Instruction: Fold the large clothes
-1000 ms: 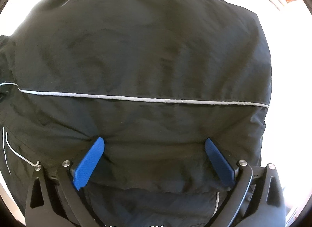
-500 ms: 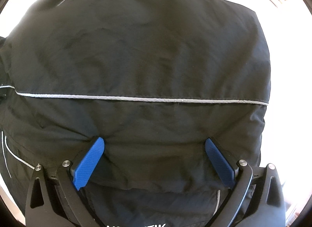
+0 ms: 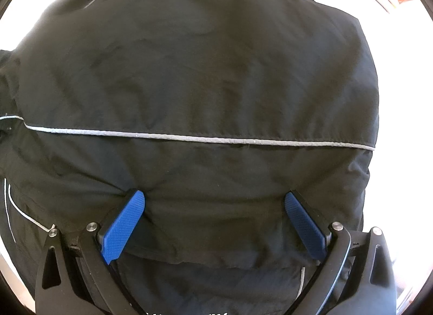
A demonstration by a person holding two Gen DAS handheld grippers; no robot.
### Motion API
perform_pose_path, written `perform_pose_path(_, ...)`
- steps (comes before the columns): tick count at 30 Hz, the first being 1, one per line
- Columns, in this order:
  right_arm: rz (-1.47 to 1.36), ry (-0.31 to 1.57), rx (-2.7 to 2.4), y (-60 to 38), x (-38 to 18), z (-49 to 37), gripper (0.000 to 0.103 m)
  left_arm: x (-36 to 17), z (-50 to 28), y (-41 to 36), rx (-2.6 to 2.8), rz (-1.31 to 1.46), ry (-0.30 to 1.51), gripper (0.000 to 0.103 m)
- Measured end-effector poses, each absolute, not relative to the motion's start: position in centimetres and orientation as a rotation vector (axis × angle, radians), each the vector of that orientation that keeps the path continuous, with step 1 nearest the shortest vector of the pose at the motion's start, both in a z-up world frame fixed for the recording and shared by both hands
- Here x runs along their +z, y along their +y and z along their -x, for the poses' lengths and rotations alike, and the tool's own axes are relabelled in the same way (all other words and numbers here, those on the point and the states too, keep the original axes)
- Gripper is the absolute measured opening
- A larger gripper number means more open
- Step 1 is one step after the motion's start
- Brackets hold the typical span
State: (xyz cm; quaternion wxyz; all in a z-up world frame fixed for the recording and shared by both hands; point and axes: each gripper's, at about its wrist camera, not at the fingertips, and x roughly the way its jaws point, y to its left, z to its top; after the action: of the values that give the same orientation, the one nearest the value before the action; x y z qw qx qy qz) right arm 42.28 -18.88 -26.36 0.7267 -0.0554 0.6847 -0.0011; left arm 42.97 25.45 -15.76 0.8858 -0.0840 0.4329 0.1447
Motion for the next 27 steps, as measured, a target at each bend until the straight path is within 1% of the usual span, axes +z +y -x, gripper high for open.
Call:
perform_pose_path(3, 0.119, 1.507, 0.001, -19.0, -26.4, -42.2, 0.103, -15.8, -43.0, 19.7, 0.220, 0.094, 0.928, 0.008)
perform_pose_path(5, 0.117, 1.500, 0.009, -19.1, -26.4, -42.1, 0.103, -15.9, -42.6, 15.6, 0.155, 0.029, 0.927, 0.005)
perform_pose_path(8, 0.119, 1.481, 0.031, -19.3, -26.4, -41.7, 0.103, -16.1, -41.6, 9.2, 0.006, -0.038, 0.931, 0.004)
perform_pose_path(11, 0.113, 1.476, 0.050, -19.6, -26.4, -41.3, 0.103, -17.8, -41.0, 3.2, -0.084, -0.137, 0.951, 0.004)
perform_pose_path(12, 0.114, 1.475, 0.058, -19.7, -26.3, -41.2, 0.103, -18.3, -40.8, 2.2, -0.095, -0.146, 0.969, 0.004)
perform_pose_path(15, 0.119, 1.475, 0.080, -20.1, -26.3, -40.9, 0.103, -19.4, -40.7, 0.8, -0.063, -0.165, 1.006, 0.009)
perform_pose_path(16, 0.121, 1.474, 0.088, -20.2, -26.3, -40.8, 0.103, -19.6, -40.9, 1.1, -0.041, -0.155, 1.021, 0.021)
perform_pose_path(17, 0.123, 1.473, 0.095, -20.3, -26.3, -40.7, 0.103, -19.7, -41.0, 2.1, 0.001, -0.144, 1.033, 0.045)
perform_pose_path(19, 0.126, 1.469, 0.107, -20.4, -26.3, -40.4, 0.103, -19.5, -41.0, 3.3, 0.085, -0.156, 1.010, 0.070)
perform_pose_path(22, 0.127, 1.467, 0.116, -20.7, -26.3, -40.0, 0.103, -18.8, -41.7, 6.7, 0.196, -0.186, 0.963, 0.072)
perform_pose_path(23, 0.129, 1.467, 0.118, -20.8, -26.3, -39.9, 0.103, -18.7, -42.1, 7.9, 0.226, -0.193, 0.955, 0.075)
perform_pose_path(25, 0.132, 1.467, 0.122, -20.8, -26.2, -39.7, 0.103, -19.5, -43.6, 10.5, 0.253, -0.194, 0.975, 0.078)
perform_pose_path(27, 0.134, 1.469, 0.126, -20.7, -26.3, -39.8, 0.103, -20.8, -45.3, 12.3, 0.229, -0.173, 1.020, 0.078)
